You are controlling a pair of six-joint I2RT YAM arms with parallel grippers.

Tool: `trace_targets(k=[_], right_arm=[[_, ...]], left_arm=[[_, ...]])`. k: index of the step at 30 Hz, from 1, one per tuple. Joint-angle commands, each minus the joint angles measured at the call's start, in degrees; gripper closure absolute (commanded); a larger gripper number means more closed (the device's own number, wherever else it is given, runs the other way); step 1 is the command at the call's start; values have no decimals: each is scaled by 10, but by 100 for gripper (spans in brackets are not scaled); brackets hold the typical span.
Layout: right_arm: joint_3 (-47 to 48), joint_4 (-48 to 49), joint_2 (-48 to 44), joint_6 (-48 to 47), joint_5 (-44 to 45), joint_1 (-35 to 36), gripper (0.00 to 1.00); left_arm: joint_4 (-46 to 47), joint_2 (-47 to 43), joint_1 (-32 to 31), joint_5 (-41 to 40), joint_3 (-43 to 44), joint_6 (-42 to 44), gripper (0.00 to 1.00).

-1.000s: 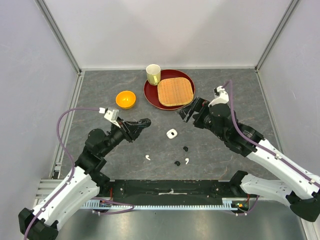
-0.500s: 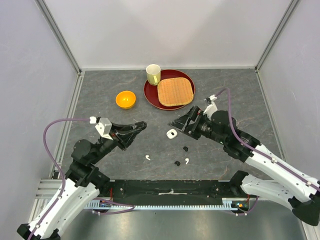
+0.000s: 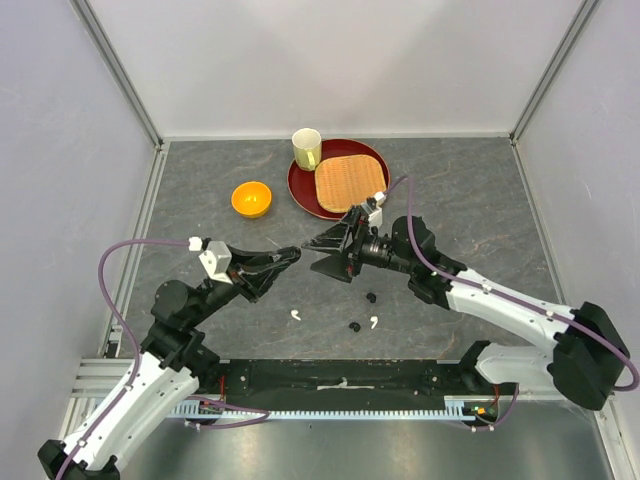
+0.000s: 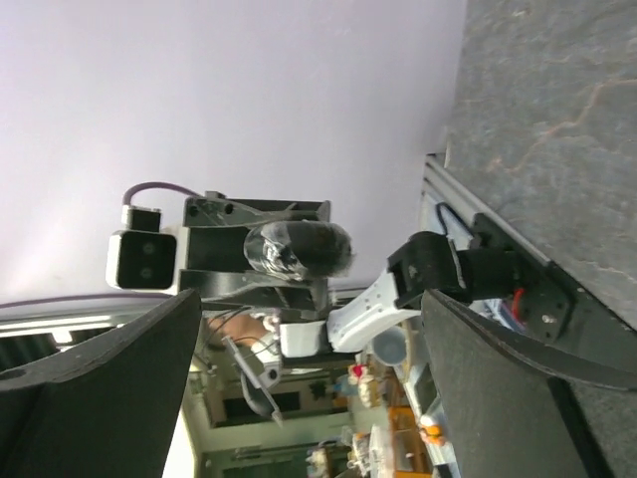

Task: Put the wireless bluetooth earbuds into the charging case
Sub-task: Pick up the charging case at the center of the board.

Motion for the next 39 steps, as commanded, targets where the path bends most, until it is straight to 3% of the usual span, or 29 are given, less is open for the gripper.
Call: trace_targets(k=[1, 11, 23, 35, 39], right_arm=[[-16, 138, 40, 100, -31, 0, 2], [-19, 250, 124, 230, -51, 4, 16], [-20, 270, 139, 259, -49, 14, 34], [-33, 296, 149, 272, -43, 14, 45], [-37, 301, 144, 273, -40, 14, 59]], left_arm=[[84, 13, -2, 11, -17, -2, 98], [130, 61, -3, 21, -15, 11, 98], [135, 74, -4, 23, -16, 17, 98], [132, 79, -6, 58, -17, 5, 98], [124, 73, -6, 46, -19, 8, 98]])
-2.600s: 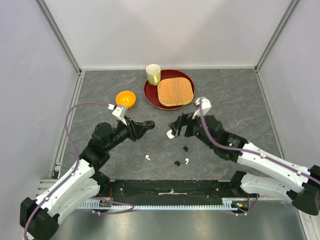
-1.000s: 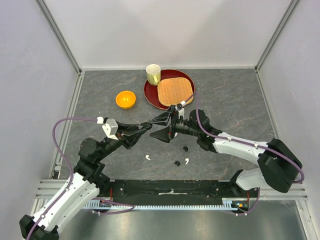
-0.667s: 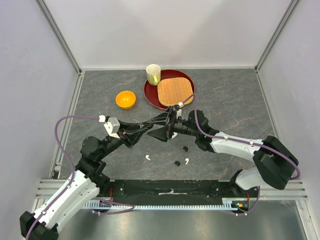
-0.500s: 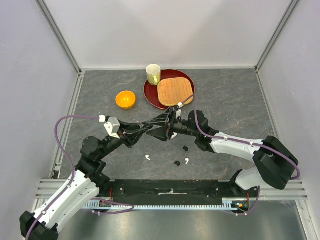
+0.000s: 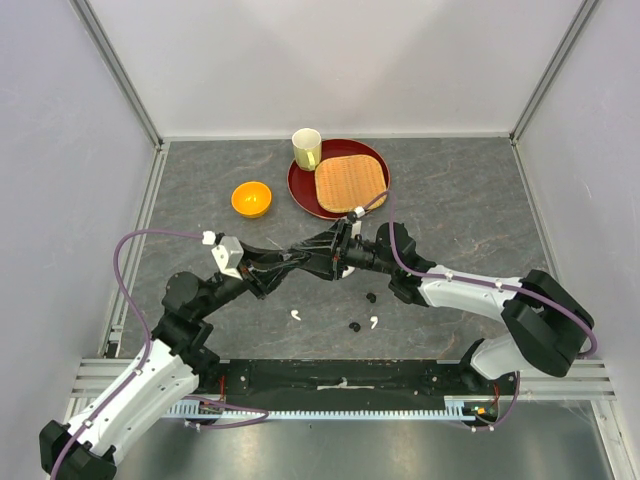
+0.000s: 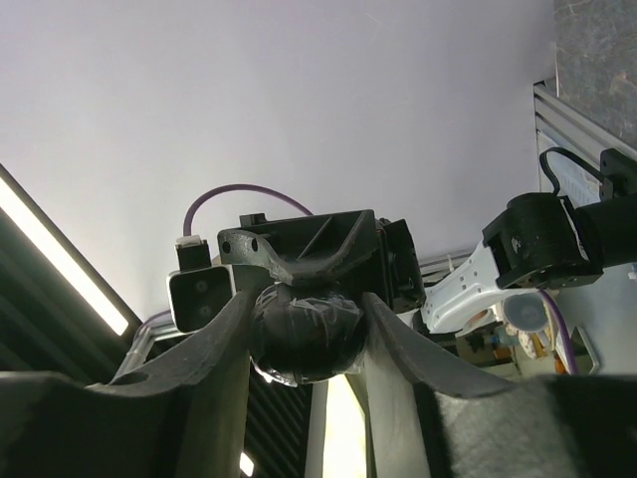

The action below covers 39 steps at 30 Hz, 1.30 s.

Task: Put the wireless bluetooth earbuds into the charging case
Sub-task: Pick up the charging case at the center of the board.

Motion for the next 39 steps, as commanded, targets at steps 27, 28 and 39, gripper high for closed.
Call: trace_targets(k=[27, 28, 39], right_arm=[[-14, 38, -36, -4, 12, 3, 100], [-13, 37, -35, -4, 11, 3, 100], [-13, 71, -22, 17, 9, 5, 100]], left_arm=[[101, 27, -4, -47, -23, -119, 48], [113, 27, -4, -48, -31, -124, 47], [179, 40, -6, -51, -42, -105, 47]])
